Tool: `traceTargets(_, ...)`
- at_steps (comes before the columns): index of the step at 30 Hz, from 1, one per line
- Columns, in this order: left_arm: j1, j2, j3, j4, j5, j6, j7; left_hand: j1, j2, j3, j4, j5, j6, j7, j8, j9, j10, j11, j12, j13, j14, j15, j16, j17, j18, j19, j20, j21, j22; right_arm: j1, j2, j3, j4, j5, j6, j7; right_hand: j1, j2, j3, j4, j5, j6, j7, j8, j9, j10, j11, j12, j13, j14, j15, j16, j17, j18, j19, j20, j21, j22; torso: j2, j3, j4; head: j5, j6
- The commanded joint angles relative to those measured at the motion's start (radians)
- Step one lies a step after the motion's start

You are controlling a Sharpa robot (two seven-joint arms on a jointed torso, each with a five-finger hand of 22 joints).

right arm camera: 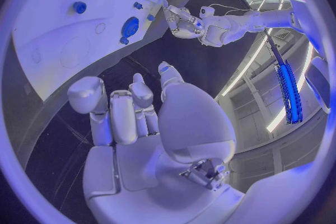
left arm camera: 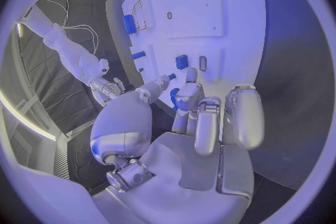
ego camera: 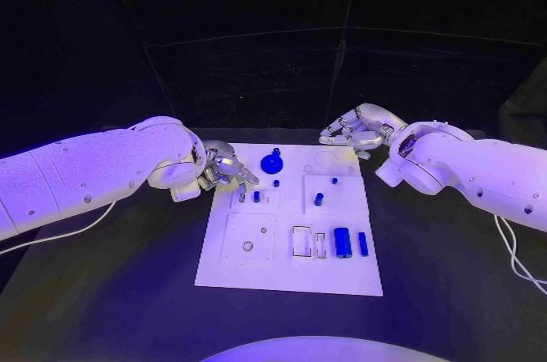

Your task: Assemble the parts on the task board

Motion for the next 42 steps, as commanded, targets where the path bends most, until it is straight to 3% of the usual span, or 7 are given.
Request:
traceTargets(1, 0.017, -0.001, 0.003, -0.008, -0.027, 0.012, 0.012, 0.017, -0.021, -0.112, 0.024, -0.008, 0.0, -0.013, 0.02, 0.004, -0.002, -0.009, 0.006, -0.001, 0.104, -0.012, 0.003, 0.263, -0.001, 0.021, -0.015, 0.007, 0.018, 0.002, 0.002, 0.0, -0.002, 0.003, 0.006, 0.008, 0.003, 0.005, -0.005, 0.002, 0.007, 0.005, -0.004, 0.007, 0.001, -0.005, -0.003, 0.005, 0.0, 0.038, -0.004, -0.006, 0.001, 0.018, -0.003, -0.007, -0.004, -0.001, 0.001, -0.0003, -0.0002, -0.001, 0.001)
traceTargets(6, 0.072, 0.017, 0.004, -0.063, -0.076, 0.133, -0.026, 0.056, 0.011, -0.204, 0.059, -0.013, -0.008, -0.016, 0.056, 0.015, -0.012, -0.011, -0.004, -0.017, 0.104, -0.014, 0.003, 0.263, 0.001, 0.018, -0.018, -0.001, 0.012, 0.001, 0.005, 0.0, -0.007, 0.003, 0.006, 0.007, 0.004, 0.005, -0.005, 0.002, 0.007, 0.005, -0.004, 0.007, 0.001, -0.005, -0.003, 0.005, 0.0, 0.038, -0.005, -0.006, 0.0, 0.018, -0.003, -0.007, -0.004, 0.0, 0.002, 0.0005, -0.0023, 0.0, 0.001)
traceTargets(8, 0.087, 0.03, 0.004, -0.092, -0.114, 0.162, -0.034, 0.084, 0.03, -0.243, 0.071, -0.012, -0.005, -0.02, 0.09, 0.031, -0.014, -0.019, -0.005, -0.019, 0.104, -0.017, 0.003, 0.263, 0.001, 0.018, -0.02, -0.002, 0.012, 0.001, 0.006, 0.0, -0.008, 0.003, 0.005, 0.005, 0.004, 0.005, -0.005, 0.002, 0.008, 0.005, -0.004, 0.007, 0.001, -0.005, -0.003, 0.005, 0.0, 0.038, -0.005, -0.006, 0.0, 0.018, -0.003, -0.007, -0.004, 0.0, 0.001, 0.0035, -0.0013, 0.004, 0.002)
traceTargets(15, 0.106, 0.087, 0.004, -0.193, -0.167, 0.193, -0.039, 0.164, 0.079, -0.343, 0.094, -0.011, -0.044, -0.028, 0.188, 0.088, -0.019, -0.026, -0.007, -0.026, 0.104, -0.024, 0.003, 0.263, 0.001, 0.017, -0.026, -0.007, 0.01, 0.001, 0.012, 0.0, -0.012, 0.003, -0.004, 0.008, 0.004, 0.005, -0.005, 0.003, 0.008, 0.005, -0.004, 0.007, 0.001, -0.004, -0.003, 0.006, 0.001, 0.038, -0.005, -0.006, 0.001, 0.018, -0.003, -0.007, -0.004, -0.001, 0.003, -0.0024, -0.0013, 0.001, 0.004)
traceTargets(22, 0.1, 0.146, 0.002, -0.268, -0.215, 0.199, -0.031, 0.201, 0.102, -0.401, 0.106, -0.01, -0.079, -0.032, 0.246, 0.123, -0.021, -0.025, -0.005, -0.029, 0.104, -0.025, 0.003, 0.263, 0.002, 0.017, -0.027, -0.009, 0.009, 0.001, 0.016, 0.0, -0.013, 0.003, -0.013, 0.013, 0.005, 0.005, -0.005, 0.003, 0.008, 0.005, -0.004, 0.007, 0.001, -0.004, -0.003, 0.007, 0.001, 0.038, -0.005, -0.006, 0.001, 0.018, -0.003, -0.007, -0.004, 0.0, 0.002, -0.0019, -0.0017, 0.005, 0.003)
traceTargets(29, 0.081, 0.186, 0.001, -0.325, -0.237, 0.187, -0.017, 0.234, 0.118, -0.422, 0.102, -0.009, -0.111, -0.028, 0.272, 0.139, -0.027, -0.023, -0.007, -0.034, 0.104, -0.023, 0.003, 0.263, 0.002, 0.016, -0.025, -0.012, 0.008, 0.001, 0.018, 0.0, -0.012, 0.003, -0.014, 0.014, 0.006, 0.006, -0.005, 0.002, 0.009, 0.004, -0.004, 0.007, 0.001, -0.004, -0.003, 0.006, 0.001, 0.038, -0.005, -0.006, 0.001, 0.018, -0.003, -0.007, -0.004, 0.0, 0.003, -0.002, -0.0029, 0.006, 0.004)
traceTargets(42, 0.053, 0.234, -0.002, -0.389, -0.243, 0.207, -0.01, 0.229, 0.113, -0.464, 0.12, -0.01, -0.125, -0.029, 0.303, 0.155, -0.031, -0.023, -0.007, -0.038, 0.104, -0.022, 0.003, 0.263, 0.002, 0.017, -0.024, -0.01, 0.012, 0.001, 0.02, 0.0, -0.014, 0.003, -0.014, 0.014, 0.006, 0.006, -0.005, 0.002, 0.009, 0.004, -0.004, 0.007, 0.001, -0.004, -0.003, 0.006, 0.001, 0.038, -0.005, -0.006, 0.001, 0.018, -0.003, -0.007, -0.004, 0.0, 0.002, -0.0017, -0.0003, 0.008, 0.002)
